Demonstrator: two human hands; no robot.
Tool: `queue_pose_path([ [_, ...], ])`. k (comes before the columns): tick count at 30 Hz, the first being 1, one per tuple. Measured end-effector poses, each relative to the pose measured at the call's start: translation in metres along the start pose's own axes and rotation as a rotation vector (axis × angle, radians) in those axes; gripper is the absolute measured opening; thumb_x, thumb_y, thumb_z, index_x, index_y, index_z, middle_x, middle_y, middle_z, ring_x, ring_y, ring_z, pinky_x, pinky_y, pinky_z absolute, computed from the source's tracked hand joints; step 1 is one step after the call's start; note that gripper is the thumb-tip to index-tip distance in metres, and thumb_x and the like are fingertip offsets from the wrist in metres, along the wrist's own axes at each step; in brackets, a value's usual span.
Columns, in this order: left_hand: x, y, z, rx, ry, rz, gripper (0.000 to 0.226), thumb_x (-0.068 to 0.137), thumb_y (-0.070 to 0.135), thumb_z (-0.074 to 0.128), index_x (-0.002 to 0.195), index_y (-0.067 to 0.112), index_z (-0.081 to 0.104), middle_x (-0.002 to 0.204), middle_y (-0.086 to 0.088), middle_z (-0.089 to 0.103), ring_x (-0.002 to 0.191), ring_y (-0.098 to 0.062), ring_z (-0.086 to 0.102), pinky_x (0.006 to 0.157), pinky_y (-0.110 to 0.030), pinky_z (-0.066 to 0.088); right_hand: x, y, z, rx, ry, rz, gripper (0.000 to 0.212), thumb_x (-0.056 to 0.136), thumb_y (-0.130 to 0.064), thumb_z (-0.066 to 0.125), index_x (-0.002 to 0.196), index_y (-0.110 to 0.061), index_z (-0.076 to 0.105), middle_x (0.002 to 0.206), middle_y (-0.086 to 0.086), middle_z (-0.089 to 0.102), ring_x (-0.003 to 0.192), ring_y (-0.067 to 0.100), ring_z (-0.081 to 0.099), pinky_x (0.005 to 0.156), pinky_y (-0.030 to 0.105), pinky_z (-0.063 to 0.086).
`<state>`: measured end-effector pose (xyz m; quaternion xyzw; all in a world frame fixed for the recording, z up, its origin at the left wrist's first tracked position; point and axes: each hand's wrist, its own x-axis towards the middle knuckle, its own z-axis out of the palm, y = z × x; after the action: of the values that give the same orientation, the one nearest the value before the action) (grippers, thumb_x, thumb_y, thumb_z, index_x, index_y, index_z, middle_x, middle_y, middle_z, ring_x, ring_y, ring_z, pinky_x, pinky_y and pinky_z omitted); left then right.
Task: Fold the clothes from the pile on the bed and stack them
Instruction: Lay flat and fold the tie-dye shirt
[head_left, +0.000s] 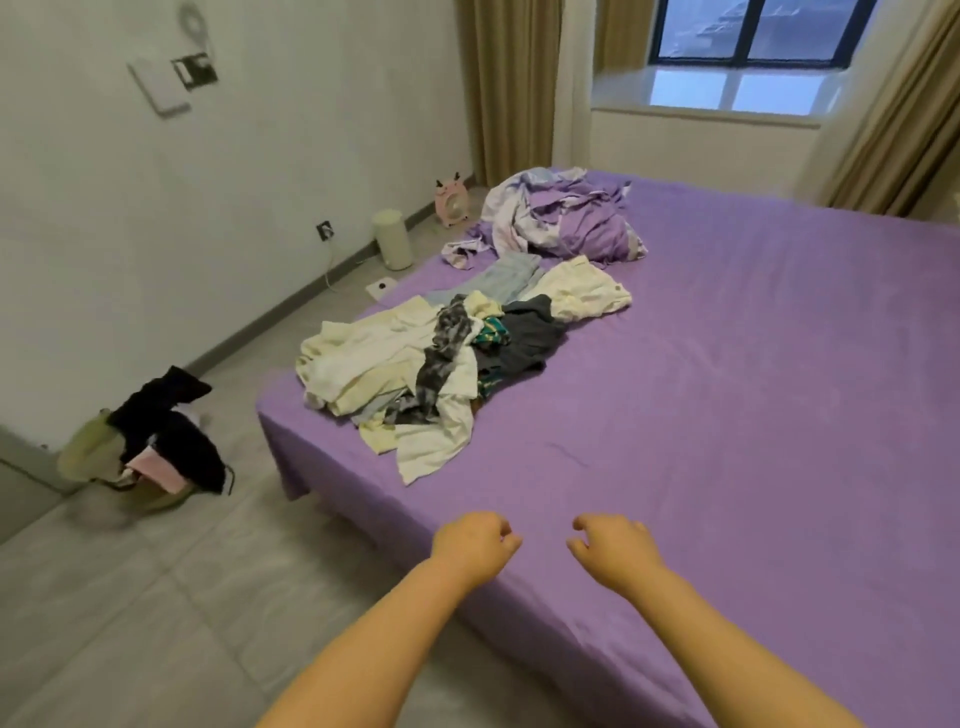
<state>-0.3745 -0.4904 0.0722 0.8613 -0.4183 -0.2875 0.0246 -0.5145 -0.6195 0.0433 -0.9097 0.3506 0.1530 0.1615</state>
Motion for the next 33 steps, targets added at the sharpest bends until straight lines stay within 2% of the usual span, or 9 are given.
queue_pose_path([
  [5, 0.000, -0.064, -0.022, -0.056, 0.010, -0.111, 0.034, 0.096, 0.040, 0.045, 0.114, 0.018, 0.063, 0.120, -0.006, 0.063, 0.108, -0.027, 0.059, 0.092, -0.035, 0.049, 0.029, -0.067, -0.003, -0.020, -0.038, -0.124, 0.037, 0.098, -0.035, 0.039, 0.126, -0.018, 0.055, 0.128, 0.004, 0.059, 0.116, 0.026, 0.055, 0.094, 0.035, 0.044],
  [12, 0.032, -0.106, -0.038, -0.082, 0.009, -0.195, 0.033, 0.096, 0.039, 0.044, 0.112, 0.017, 0.064, 0.116, -0.005, 0.065, 0.105, -0.025, 0.061, 0.092, -0.037, 0.050, 0.097, -0.113, -0.018, -0.068, -0.069, -0.232, 0.035, 0.098, -0.036, 0.039, 0.121, -0.017, 0.058, 0.122, 0.005, 0.062, 0.108, 0.025, 0.059, 0.088, 0.034, 0.048],
  [23, 0.130, -0.133, -0.092, -0.116, 0.014, -0.281, 0.036, 0.095, 0.044, 0.042, 0.108, 0.019, 0.063, 0.113, -0.004, 0.065, 0.102, -0.025, 0.060, 0.085, -0.034, 0.048, 0.225, -0.121, -0.070, -0.067, -0.075, -0.259, 0.035, 0.099, -0.037, 0.037, 0.115, -0.015, 0.060, 0.115, 0.003, 0.064, 0.102, 0.024, 0.060, 0.082, 0.031, 0.048],
  [27, 0.166, -0.140, -0.110, -0.133, 0.012, -0.243, 0.038, 0.096, 0.045, 0.041, 0.112, 0.020, 0.063, 0.114, -0.002, 0.065, 0.102, -0.023, 0.060, 0.083, -0.033, 0.046, 0.260, -0.119, -0.093, -0.048, -0.055, -0.234, 0.036, 0.099, -0.039, 0.038, 0.114, -0.015, 0.060, 0.112, 0.004, 0.065, 0.100, 0.025, 0.061, 0.080, 0.032, 0.048],
  [33, 0.237, -0.159, -0.142, -0.172, 0.006, -0.178, 0.036, 0.094, 0.044, 0.042, 0.100, 0.017, 0.065, 0.102, 0.000, 0.066, 0.096, -0.022, 0.060, 0.073, -0.031, 0.044, 0.324, -0.123, -0.113, -0.026, -0.045, -0.170, 0.037, 0.099, -0.043, 0.036, 0.107, -0.016, 0.061, 0.107, 0.003, 0.065, 0.095, 0.023, 0.061, 0.076, 0.032, 0.048],
])
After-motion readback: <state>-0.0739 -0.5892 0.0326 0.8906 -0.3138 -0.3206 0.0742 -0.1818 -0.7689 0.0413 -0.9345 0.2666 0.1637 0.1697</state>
